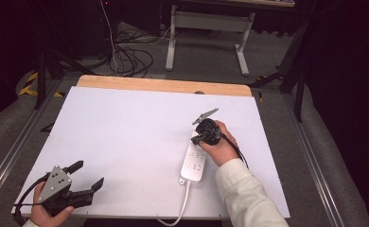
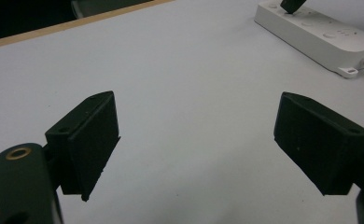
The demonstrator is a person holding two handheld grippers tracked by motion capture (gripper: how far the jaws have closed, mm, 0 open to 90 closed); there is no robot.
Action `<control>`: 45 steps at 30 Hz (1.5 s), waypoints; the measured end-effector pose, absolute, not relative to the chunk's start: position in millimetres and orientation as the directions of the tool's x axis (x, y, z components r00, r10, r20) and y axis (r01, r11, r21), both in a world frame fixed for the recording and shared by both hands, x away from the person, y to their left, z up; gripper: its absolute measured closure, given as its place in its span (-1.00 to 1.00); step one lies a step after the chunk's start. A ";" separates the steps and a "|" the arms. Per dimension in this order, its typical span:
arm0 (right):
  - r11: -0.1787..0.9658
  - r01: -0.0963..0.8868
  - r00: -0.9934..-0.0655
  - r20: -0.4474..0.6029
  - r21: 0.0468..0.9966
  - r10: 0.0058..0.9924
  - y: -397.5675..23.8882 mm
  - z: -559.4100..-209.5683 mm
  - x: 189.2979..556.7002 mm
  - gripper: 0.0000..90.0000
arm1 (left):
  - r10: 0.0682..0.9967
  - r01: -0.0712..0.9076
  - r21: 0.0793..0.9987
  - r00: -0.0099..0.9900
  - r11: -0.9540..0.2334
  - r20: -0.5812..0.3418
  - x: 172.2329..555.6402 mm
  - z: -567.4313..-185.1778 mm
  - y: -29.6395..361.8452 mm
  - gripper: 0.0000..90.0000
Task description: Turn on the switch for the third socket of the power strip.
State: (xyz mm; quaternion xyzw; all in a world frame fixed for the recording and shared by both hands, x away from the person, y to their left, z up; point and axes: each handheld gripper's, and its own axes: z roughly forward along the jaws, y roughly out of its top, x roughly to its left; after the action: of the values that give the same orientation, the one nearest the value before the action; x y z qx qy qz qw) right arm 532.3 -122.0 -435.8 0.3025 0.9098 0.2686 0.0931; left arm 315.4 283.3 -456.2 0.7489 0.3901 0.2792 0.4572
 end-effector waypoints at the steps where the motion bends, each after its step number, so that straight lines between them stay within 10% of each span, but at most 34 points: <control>1: 0.670 0.498 -0.800 -0.008 0.550 0.601 -122.3 -436.3 531.8 1.00 | 0.840 0.329 0.902 0.540 -0.278 0.062 315.4 -456.2 283.3 -0.68; 45: 0.670 0.492 -0.794 -0.030 0.556 0.608 -120.8 -441.5 528.1 1.00 | 0.839 0.326 0.905 0.541 -0.275 0.060 314.6 -456.0 282.7 -0.68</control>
State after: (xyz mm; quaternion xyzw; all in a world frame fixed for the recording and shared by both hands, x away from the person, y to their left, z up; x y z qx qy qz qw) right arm 528.1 -120.8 -441.5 0.3029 0.9075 0.2706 0.1067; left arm 314.6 282.7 -456.0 0.7480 0.3892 0.2791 0.4595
